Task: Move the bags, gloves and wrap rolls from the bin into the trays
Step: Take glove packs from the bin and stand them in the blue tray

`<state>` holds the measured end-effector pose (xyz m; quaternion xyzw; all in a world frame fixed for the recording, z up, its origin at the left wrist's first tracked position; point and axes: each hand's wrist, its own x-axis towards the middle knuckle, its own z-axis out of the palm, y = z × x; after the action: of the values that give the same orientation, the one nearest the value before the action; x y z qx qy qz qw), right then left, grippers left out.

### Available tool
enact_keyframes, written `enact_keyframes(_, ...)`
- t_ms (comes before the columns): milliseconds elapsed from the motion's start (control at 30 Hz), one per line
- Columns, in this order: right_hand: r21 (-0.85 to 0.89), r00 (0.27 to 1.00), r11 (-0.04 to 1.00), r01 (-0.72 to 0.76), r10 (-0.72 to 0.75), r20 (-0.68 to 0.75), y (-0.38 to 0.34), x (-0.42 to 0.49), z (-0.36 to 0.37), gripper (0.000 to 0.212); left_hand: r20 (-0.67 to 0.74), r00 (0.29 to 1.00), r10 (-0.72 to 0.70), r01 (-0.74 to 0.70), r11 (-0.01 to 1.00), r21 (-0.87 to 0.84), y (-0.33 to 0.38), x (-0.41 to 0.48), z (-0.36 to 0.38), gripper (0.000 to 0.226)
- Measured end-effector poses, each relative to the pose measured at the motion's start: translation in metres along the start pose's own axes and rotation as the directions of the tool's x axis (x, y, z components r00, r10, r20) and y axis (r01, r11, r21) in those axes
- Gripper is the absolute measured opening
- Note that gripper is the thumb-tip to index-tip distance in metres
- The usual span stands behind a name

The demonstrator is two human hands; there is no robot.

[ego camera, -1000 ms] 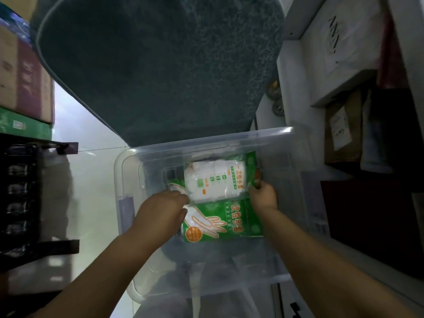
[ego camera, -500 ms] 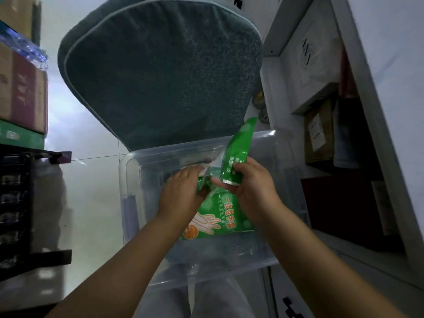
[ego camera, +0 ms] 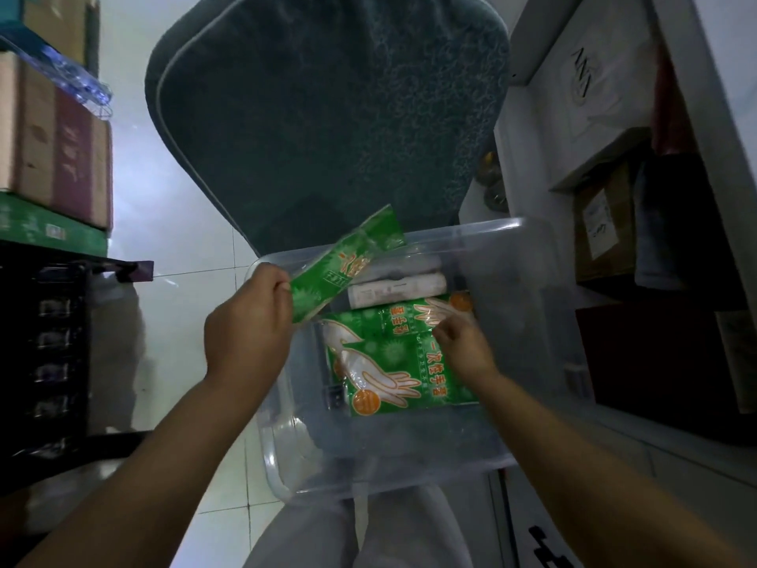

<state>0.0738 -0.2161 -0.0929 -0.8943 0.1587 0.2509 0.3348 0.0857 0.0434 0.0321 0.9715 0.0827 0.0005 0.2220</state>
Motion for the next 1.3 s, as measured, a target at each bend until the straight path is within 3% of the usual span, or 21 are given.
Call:
enact_keyframes(100,-0.429,0.979,0.881,0.201,-0.163,0.123,0.015,0.011,0.033,0.025,0.01,0.999,-0.036,0.036,0.999,-0.03,-0.012,-0.001,0.001,0.013)
enact_keyframes(233,-0.677,0.974,0.701,0.225,-0.149,0.169,0.015,0.012,0.051,0.037,0.049,0.997,-0.059,0.062,0.996,-0.057,-0.02,-0.002,0.002,0.007)
enact_keyframes(400,-0.734,0.964,0.63,0.253,-0.224,0.141,0.011,-0.012,0.037,0.017,0.105,0.993,-0.061,0.071,0.993,-0.097,-0.022,-0.002,-0.007,0.01)
enact_keyframes(533,-0.693,0.952,0.656,0.3,-0.161,0.259,0.006,-0.044,0.023,0.021,0.125,0.991,-0.047,0.061,0.992,-0.109,-0.015,-0.008,-0.022,0.011)
enact_keyframes(600,-0.655,0.937,0.67,0.348,-0.222,0.27,-0.002,-0.067,0.014,0.026,0.14,0.99,-0.026,0.041,0.994,-0.106,-0.011,-0.011,-0.03,0.011)
enact_keyframes(700,-0.654,0.866,0.6,0.461,-0.464,0.184,-0.019,-0.102,-0.004,0.027,0.182,0.983,0.015,0.005,0.994,-0.105,-0.005,-0.016,-0.039,0.012)
enact_keyframes(767,-0.684,0.791,0.531,0.5,-0.602,0.112,-0.032,-0.124,-0.018,0.012,0.229,0.972,0.055,-0.034,0.995,-0.094,0.002,-0.018,-0.046,0.014)
enact_keyframes(933,-0.763,0.576,0.404,0.505,-0.816,-0.05,-0.073,-0.164,-0.074,0.006,0.354,0.919,0.172,-0.14,0.984,-0.114,0.035,-0.021,-0.071,0.015)
enact_keyframes(1133,-0.853,0.417,0.398,0.339,-0.876,-0.243,-0.129,-0.219,-0.155,0.011,0.412,0.818,0.401,-0.231,0.886,-0.403,0.099,-0.028,-0.111,0.021)
enact_keyframes(1300,-0.872,0.385,0.469,0.138,-0.837,-0.389,-0.131,-0.257,-0.199,0.013,0.333,0.738,0.586,-0.329,0.744,-0.581,0.158,-0.053,-0.136,0.019)
